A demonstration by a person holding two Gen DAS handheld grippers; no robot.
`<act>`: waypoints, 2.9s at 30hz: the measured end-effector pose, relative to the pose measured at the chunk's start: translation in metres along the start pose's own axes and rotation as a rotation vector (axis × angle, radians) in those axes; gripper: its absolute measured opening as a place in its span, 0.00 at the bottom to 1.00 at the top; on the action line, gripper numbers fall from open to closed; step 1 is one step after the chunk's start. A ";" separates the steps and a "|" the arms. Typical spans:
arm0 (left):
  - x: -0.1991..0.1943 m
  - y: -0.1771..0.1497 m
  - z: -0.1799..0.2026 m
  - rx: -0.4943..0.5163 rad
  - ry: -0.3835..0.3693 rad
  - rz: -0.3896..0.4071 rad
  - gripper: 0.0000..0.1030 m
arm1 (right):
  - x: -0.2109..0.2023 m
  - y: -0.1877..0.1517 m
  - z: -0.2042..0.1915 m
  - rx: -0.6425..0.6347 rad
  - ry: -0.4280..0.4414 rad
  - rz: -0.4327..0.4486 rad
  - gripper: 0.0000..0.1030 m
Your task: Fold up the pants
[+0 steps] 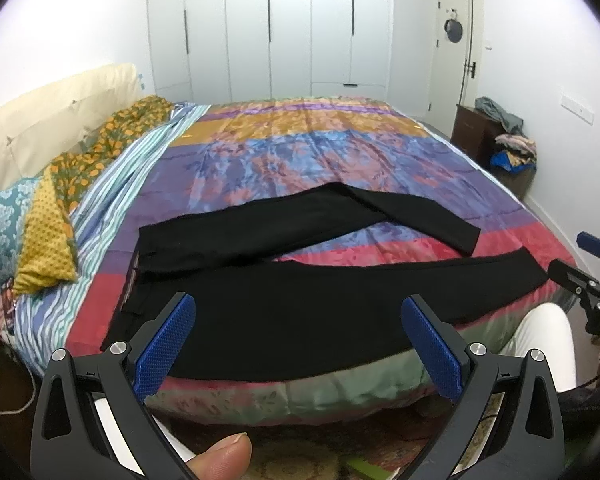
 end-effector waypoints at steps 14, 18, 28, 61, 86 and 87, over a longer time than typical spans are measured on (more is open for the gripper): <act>0.016 -0.005 0.006 0.030 0.065 -0.071 1.00 | 0.011 -0.006 0.006 0.029 0.005 -0.035 1.00; 0.018 -0.006 0.003 0.027 0.060 -0.078 1.00 | 0.013 -0.007 0.006 0.039 0.001 -0.049 1.00; 0.024 -0.010 0.000 0.023 0.056 -0.095 1.00 | 0.021 -0.008 0.009 0.069 -0.051 -0.132 1.00; 0.020 -0.010 0.012 0.054 0.057 -0.096 1.00 | 0.032 -0.012 0.008 0.008 -0.173 -0.213 1.00; 0.024 -0.014 0.013 0.063 0.060 -0.092 1.00 | 0.034 -0.019 0.008 0.023 -0.149 -0.215 1.00; 0.024 -0.014 0.013 0.064 0.061 -0.090 1.00 | 0.034 -0.019 0.008 0.023 -0.147 -0.214 1.00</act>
Point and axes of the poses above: each gripper's, at about its wrist camera, not at the fingertips, and x roughly the way its jaws point, z to its right, y to its top, the point moved 1 cm from there along x, roughly the way its jaws point
